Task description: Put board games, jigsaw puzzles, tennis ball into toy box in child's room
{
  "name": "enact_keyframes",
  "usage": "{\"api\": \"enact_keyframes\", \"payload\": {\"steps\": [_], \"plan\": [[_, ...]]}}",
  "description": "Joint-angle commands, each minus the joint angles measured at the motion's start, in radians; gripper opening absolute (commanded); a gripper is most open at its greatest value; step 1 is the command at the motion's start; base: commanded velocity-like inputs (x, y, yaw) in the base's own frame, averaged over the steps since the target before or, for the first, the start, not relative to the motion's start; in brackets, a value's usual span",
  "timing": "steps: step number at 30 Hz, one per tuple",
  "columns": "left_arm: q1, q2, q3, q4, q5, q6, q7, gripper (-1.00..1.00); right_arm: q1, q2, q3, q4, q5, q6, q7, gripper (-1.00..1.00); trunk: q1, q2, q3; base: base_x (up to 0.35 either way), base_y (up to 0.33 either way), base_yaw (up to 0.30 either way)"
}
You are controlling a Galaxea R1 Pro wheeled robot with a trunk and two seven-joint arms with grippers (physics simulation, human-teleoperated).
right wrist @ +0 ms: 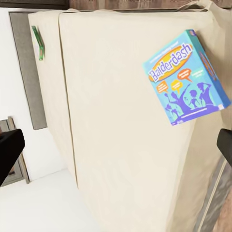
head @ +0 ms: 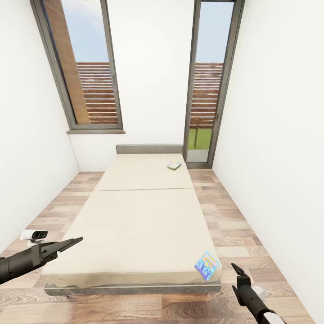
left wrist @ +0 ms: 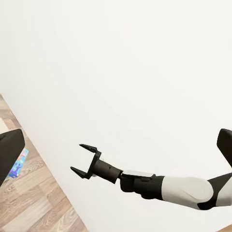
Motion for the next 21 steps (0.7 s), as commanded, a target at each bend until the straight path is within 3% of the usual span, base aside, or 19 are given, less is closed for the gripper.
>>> {"api": "enact_keyframes", "payload": {"steps": [1, 21], "plan": [[-0.001, 0.000, 0.000, 0.000, -0.001, 0.011, -0.004, 1.00, -0.001, 0.000, -0.006, 0.000, -0.006, 0.007, 0.001, 1.00, 0.004, -0.008, -0.004, 0.000, 0.000, 0.000], [-0.001, 0.001, 0.000, 0.000, -0.001, 0.011, -0.004, 1.00, -0.001, 0.001, -0.008, 0.000, -0.010, -0.009, 0.001, 1.00, 0.081, -0.148, -0.067, 0.000, 0.000, 0.000]]}}
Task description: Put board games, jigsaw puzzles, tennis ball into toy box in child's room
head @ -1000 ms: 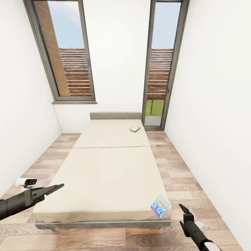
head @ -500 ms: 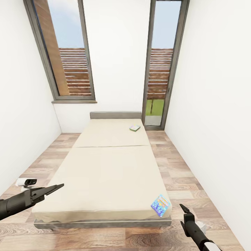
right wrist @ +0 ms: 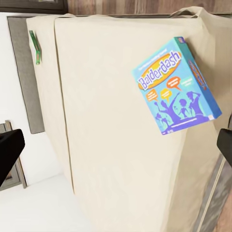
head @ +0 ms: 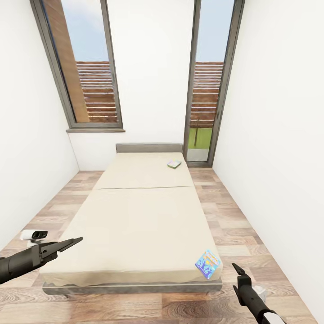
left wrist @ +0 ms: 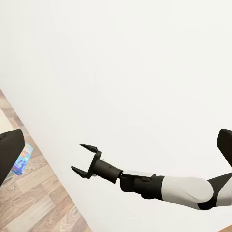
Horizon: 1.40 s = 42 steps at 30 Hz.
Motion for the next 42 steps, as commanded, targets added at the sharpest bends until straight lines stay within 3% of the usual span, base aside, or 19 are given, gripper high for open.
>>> {"api": "enact_keyframes", "payload": {"steps": [1, 42], "plan": [[-0.001, 0.000, 0.000, 0.000, -0.001, 0.011, -0.004, 1.00, -0.001, 0.000, -0.005, 0.000, -0.007, 0.009, 0.002, 1.00, 0.004, -0.008, -0.004, 0.000, 0.000, 0.000], [-0.001, 0.000, -0.001, 0.000, -0.001, 0.012, -0.004, 1.00, 0.001, 0.000, -0.002, 0.000, -0.003, 0.009, 0.004, 1.00, 0.161, -0.295, -0.133, 0.000, 0.000, 0.000]]}}
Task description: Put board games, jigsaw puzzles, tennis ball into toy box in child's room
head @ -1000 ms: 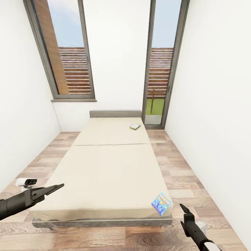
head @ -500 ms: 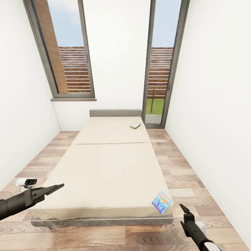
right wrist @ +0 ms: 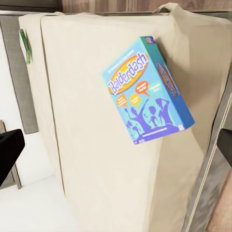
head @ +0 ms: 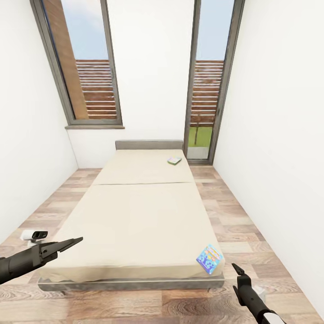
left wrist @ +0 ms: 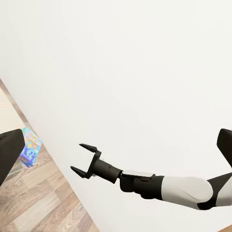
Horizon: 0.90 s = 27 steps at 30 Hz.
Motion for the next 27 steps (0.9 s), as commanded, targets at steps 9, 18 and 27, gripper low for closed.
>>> {"api": "enact_keyframes", "payload": {"steps": [9, 18, 27], "plan": [[-0.001, 0.000, -0.001, 0.000, -0.001, 0.010, -0.004, 1.00, -0.001, 0.000, -0.006, 0.000, -0.007, 0.009, 0.002, 1.00, 0.019, -0.036, -0.017, 0.000, 0.000, 0.000], [-0.001, 0.001, 0.001, 0.000, 0.000, 0.011, -0.004, 1.00, -0.001, -0.001, -0.006, 0.000, -0.007, 0.009, 0.002, 1.00, 0.019, -0.036, -0.017, 0.000, 0.000, 0.000], [-0.001, 0.001, 0.002, 0.000, 0.000, 0.009, -0.004, 1.00, -0.001, -0.001, -0.006, 0.000, -0.007, 0.009, 0.002, 1.00, 0.019, -0.036, -0.017, 0.000, -0.011, 0.000]]}}
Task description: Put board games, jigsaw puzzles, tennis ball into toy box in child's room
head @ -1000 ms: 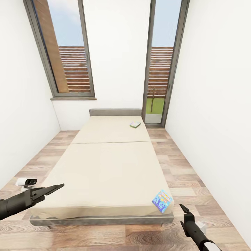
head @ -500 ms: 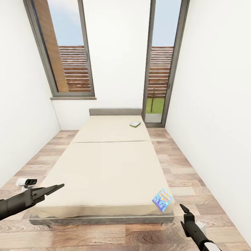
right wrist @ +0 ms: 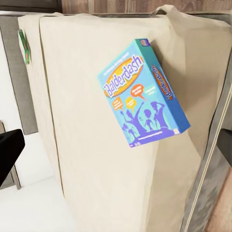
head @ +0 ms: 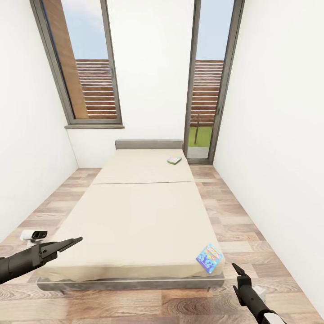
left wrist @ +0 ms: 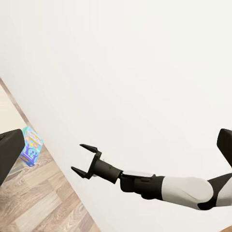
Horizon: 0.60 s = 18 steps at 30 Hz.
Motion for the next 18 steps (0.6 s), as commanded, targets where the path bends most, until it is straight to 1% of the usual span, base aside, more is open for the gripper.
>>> {"api": "enact_keyframes", "payload": {"steps": [1, 6, 13, 18], "plan": [[-0.001, 0.000, -0.001, 0.000, -0.001, 0.010, -0.004, 1.00, -0.001, 0.000, -0.006, 0.000, -0.006, 0.009, 0.001, 1.00, 0.000, -0.001, -0.001, 0.000, -0.148, 0.000], [-0.001, -0.001, -0.003, 0.000, -0.002, 0.010, -0.004, 1.00, -0.001, 0.000, -0.006, 0.000, -0.006, 0.009, 0.001, 1.00, 0.000, -0.001, -0.001, 0.000, -0.204, 0.000], [-0.001, -0.001, -0.004, 0.000, -0.002, 0.008, -0.004, 1.00, -0.001, 0.000, -0.006, 0.000, -0.006, 0.009, 0.002, 1.00, 0.000, -0.001, -0.001, 0.000, -0.116, 0.000], [-0.001, -0.001, -0.005, 0.000, -0.002, 0.007, -0.004, 1.00, -0.001, 0.000, -0.006, 0.000, -0.006, 0.009, 0.002, 1.00, 0.000, -0.001, -0.001, 0.000, -0.230, 0.000]]}}
